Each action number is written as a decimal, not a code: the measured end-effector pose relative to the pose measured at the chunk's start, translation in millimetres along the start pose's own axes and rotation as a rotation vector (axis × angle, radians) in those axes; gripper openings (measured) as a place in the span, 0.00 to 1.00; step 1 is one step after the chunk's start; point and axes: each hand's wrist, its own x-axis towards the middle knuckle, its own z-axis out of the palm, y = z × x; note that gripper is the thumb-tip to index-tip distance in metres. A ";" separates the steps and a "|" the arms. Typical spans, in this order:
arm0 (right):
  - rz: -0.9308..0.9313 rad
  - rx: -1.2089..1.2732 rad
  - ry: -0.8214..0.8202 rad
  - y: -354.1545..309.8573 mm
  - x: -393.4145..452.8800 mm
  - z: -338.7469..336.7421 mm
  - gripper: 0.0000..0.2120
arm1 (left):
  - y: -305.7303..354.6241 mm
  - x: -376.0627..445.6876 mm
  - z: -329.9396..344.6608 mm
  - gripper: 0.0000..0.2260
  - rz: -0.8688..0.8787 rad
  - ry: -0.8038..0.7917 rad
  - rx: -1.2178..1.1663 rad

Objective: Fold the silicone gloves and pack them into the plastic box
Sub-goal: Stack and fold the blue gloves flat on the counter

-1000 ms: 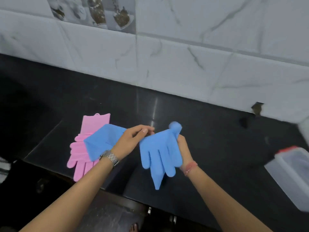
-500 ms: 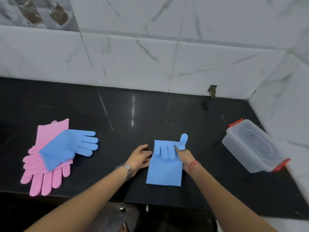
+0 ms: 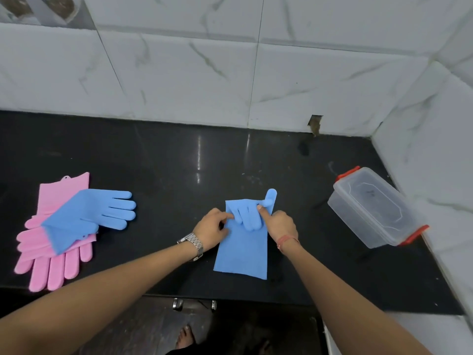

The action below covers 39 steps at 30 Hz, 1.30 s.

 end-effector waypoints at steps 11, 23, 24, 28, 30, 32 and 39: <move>-0.138 0.573 -0.180 -28.3 8.0 0.1 0.17 | 7.9 13.6 3.3 0.29 -0.008 0.085 -0.473; -0.481 -0.565 0.002 12.3 8.0 61.8 0.31 | -26.6 -6.1 48.8 0.25 0.159 0.119 0.512; -0.480 -0.575 0.004 11.7 10.2 61.2 0.31 | -26.1 -4.7 49.1 0.25 0.149 0.117 0.526; -0.498 -0.616 0.010 7.5 19.1 58.6 0.30 | -24.0 2.4 47.2 0.26 0.114 0.103 0.569; -0.505 -0.622 0.014 5.5 21.4 58.0 0.30 | -21.5 3.9 45.3 0.26 0.101 0.100 0.567; -0.506 -0.621 0.019 3.4 21.6 58.0 0.29 | -20.0 2.4 43.1 0.26 0.098 0.097 0.569; -0.473 -0.646 0.055 -15.1 10.7 68.3 0.28 | -48.4 -28.7 -2.9 0.20 0.102 0.200 0.499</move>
